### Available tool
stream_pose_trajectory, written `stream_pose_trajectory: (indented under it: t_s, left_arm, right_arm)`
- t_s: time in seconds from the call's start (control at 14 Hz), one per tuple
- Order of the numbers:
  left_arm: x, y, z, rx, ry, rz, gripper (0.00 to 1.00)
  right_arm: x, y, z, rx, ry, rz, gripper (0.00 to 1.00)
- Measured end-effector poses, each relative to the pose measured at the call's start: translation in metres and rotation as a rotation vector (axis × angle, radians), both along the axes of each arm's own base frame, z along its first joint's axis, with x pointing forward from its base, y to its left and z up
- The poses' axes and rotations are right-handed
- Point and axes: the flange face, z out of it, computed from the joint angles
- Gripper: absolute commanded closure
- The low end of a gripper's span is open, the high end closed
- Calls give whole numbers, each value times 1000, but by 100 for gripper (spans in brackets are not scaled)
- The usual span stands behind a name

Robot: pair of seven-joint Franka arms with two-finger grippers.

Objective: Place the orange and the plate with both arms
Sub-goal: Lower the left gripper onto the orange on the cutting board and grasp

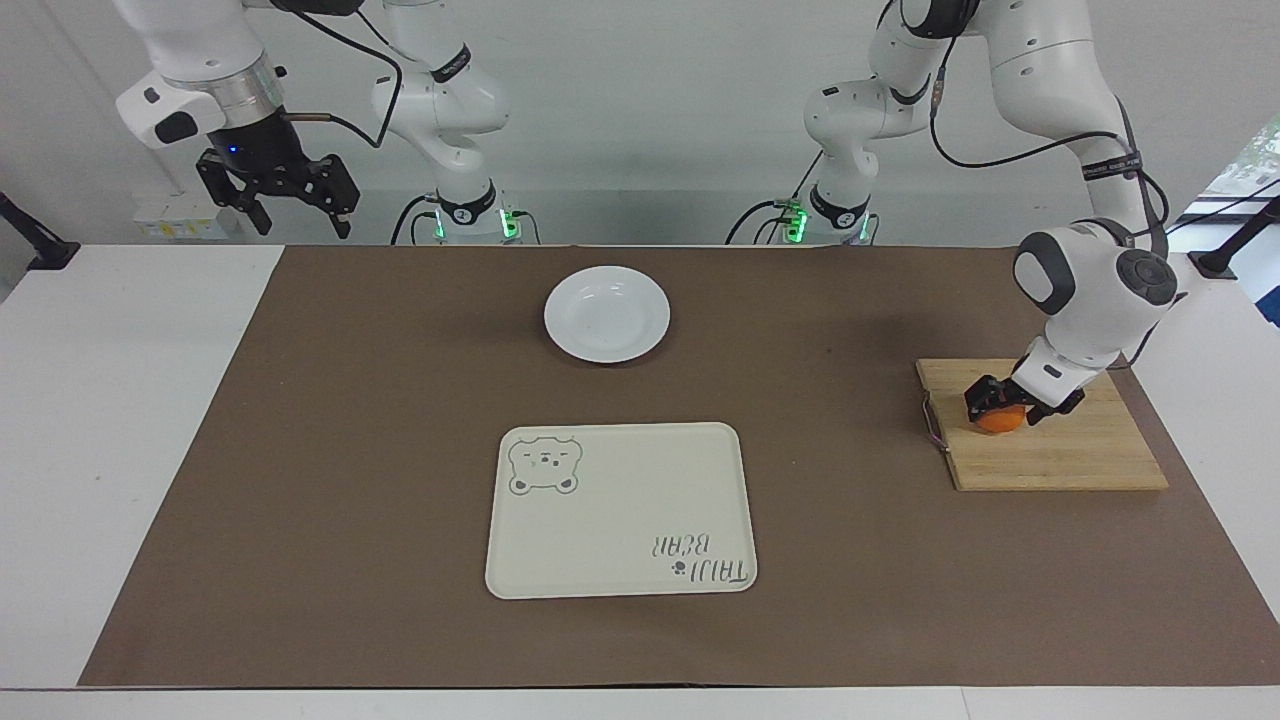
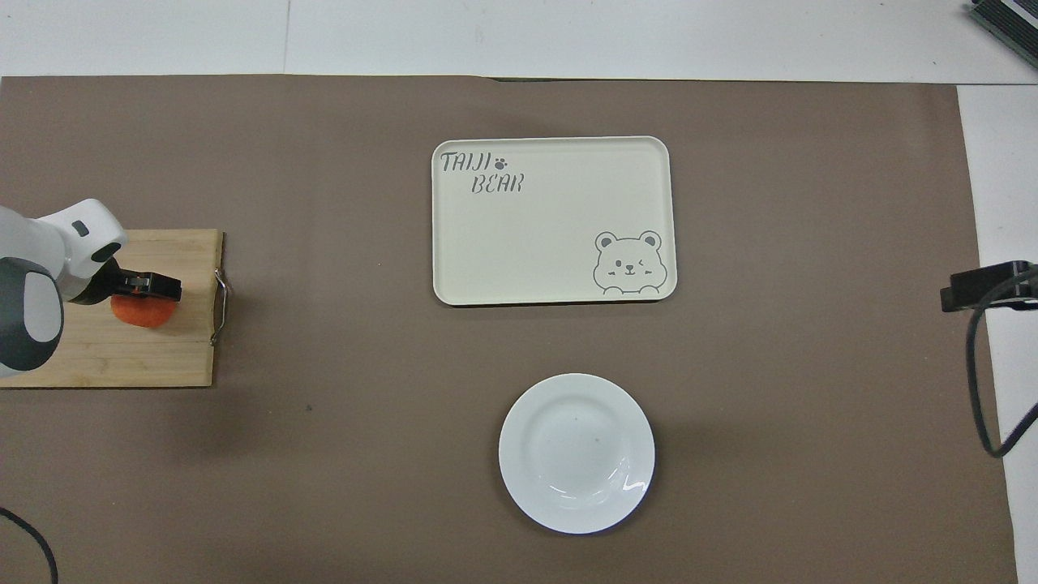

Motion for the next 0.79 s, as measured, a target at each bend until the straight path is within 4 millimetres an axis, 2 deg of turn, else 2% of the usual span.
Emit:
stream_pose_trajectory:
  t_s: [0.07,0.5,0.64,0.79]
  left_arm:
    - [-2,1,-4,-1,8,-10,99]
    - [-2,-2,-1,-48,15,-17,100]
    - [3,-4,17,-55,23,-22,100]
    - [11,-6,47,-61,27,-30,100]
  right_arm:
    - [0,0,0,0,0,0,0]
    - [0,0,0,0,0,0,0]
    - [0,0,0,0,0,0,0]
    - [0,0,0,0,0,0,0]
